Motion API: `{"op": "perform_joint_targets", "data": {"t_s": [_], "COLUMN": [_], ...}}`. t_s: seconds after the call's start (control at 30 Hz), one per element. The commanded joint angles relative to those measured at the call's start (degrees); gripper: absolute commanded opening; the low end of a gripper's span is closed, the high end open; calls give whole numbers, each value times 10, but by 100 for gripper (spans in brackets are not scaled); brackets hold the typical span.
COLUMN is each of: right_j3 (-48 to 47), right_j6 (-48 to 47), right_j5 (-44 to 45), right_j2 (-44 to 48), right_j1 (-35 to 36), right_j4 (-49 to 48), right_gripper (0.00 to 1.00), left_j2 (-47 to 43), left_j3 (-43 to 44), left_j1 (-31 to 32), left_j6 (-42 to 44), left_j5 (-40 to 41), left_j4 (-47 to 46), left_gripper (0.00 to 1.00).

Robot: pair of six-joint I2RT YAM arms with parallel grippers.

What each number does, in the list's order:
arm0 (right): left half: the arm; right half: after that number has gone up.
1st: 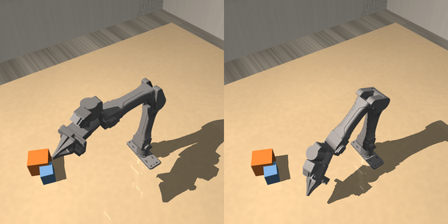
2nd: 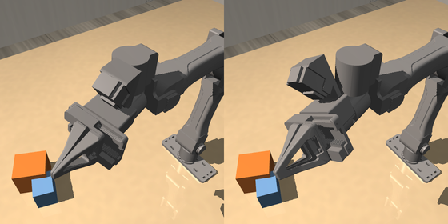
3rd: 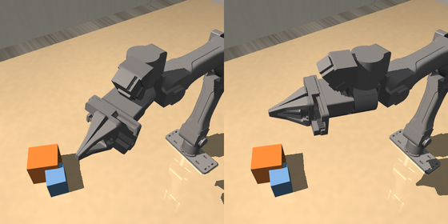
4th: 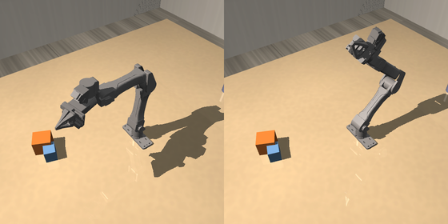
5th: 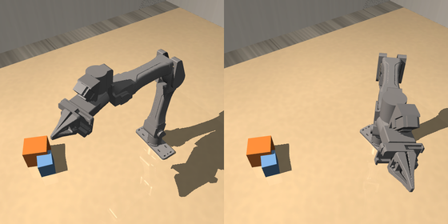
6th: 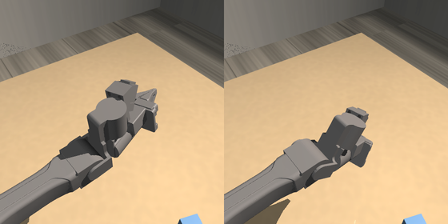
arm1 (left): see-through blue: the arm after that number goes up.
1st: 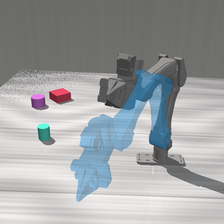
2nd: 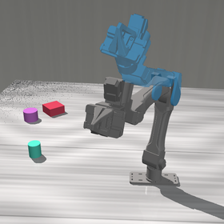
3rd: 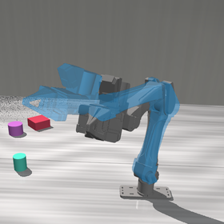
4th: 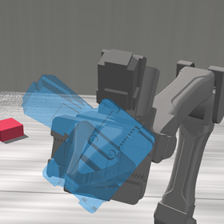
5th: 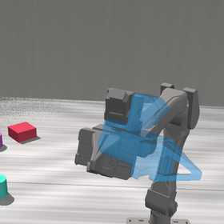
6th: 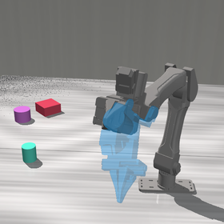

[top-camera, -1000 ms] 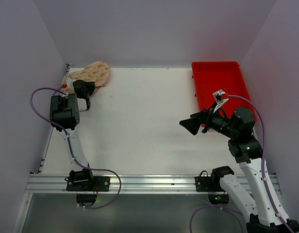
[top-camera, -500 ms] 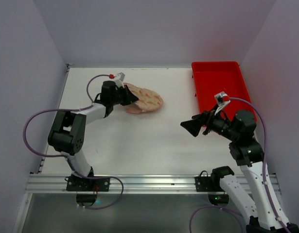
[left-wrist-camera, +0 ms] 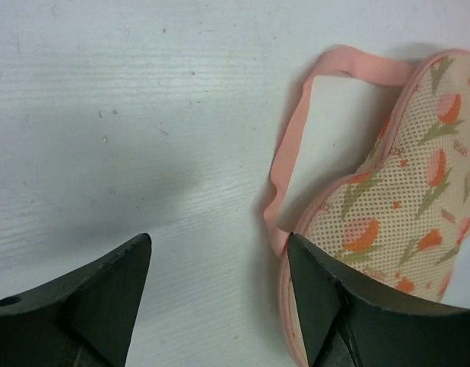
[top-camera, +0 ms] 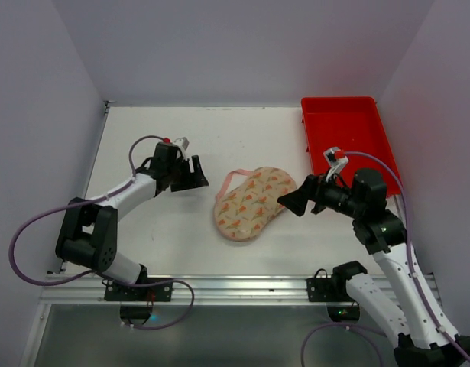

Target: Unzip the laundry bag and remove the bra

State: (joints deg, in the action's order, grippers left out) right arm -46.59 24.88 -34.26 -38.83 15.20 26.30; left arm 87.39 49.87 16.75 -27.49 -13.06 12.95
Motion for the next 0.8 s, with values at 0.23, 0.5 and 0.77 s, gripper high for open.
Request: {"op": "perform_joint_targets", "data": {"t_s": [0.23, 0.5, 0.77], "right_j3": [45, 76, 104], "right_j6": [38, 62, 93], "right_j5": [111, 189, 215], "right_j2": [-107, -190, -236], "right_j1": [70, 84, 84], "right_j4": [-38, -89, -142], "right_gripper": [98, 95, 93], "left_j2": [-43, -166, -191], "left_j3": [9, -122, -205], "left_j1": [39, 118, 215], "left_j6": [-118, -205, -299], "left_j5": [-42, 41, 37], "left_j4": [-42, -16, -104], "left_gripper": [74, 72, 66]}}
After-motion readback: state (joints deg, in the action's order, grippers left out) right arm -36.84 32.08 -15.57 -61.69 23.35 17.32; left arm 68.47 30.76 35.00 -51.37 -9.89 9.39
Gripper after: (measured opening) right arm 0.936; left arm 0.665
